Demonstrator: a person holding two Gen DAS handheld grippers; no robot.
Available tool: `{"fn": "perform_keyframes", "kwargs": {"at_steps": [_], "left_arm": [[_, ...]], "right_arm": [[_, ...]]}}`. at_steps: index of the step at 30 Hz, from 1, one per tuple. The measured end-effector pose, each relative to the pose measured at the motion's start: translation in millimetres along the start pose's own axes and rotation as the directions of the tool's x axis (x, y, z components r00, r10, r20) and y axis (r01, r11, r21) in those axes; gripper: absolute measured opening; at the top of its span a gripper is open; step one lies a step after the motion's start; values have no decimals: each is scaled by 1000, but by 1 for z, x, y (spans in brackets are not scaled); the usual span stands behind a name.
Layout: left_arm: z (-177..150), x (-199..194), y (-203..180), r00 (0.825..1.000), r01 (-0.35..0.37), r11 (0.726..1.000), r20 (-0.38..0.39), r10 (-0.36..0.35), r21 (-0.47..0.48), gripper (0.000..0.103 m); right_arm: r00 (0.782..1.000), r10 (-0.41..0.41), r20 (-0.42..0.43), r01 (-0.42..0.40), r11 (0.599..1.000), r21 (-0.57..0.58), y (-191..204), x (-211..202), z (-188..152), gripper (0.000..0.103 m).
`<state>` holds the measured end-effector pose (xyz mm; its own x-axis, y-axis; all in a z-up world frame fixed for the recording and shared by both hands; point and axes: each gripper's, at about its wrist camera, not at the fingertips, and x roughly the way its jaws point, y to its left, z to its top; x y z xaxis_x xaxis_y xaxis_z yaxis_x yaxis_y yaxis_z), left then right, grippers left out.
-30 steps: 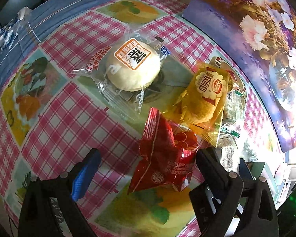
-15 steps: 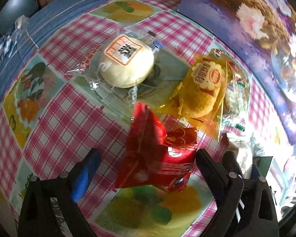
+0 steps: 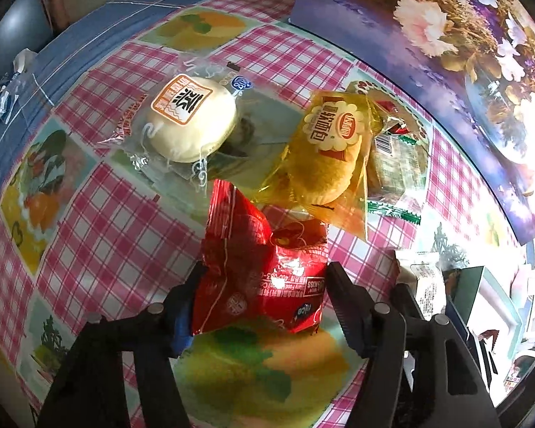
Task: Organize snacks
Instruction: 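Close left gripper on the red snack bag while right gripper closes on the white pastry pack, then carry the red bag into the tray and release while right gripper drops the white pack there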
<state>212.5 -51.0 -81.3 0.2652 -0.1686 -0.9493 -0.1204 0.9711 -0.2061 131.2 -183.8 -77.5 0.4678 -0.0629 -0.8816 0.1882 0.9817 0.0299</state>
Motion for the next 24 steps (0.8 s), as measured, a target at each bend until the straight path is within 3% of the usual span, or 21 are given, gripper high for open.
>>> {"fn": "perform_keyframes", "kwargs": {"at_steps": [14,24], "left_arm": [[-12,-21,21,992,124,991,-35,-125,-41,53],[-22,-42,27,985,169,985,-30,-170,-46,45]], "right_arm": [[1000,28,3,-29,999,26,0,-23,-8,56],[1000,26,2,-26,999,34,-7,-34,-13,56]]}}
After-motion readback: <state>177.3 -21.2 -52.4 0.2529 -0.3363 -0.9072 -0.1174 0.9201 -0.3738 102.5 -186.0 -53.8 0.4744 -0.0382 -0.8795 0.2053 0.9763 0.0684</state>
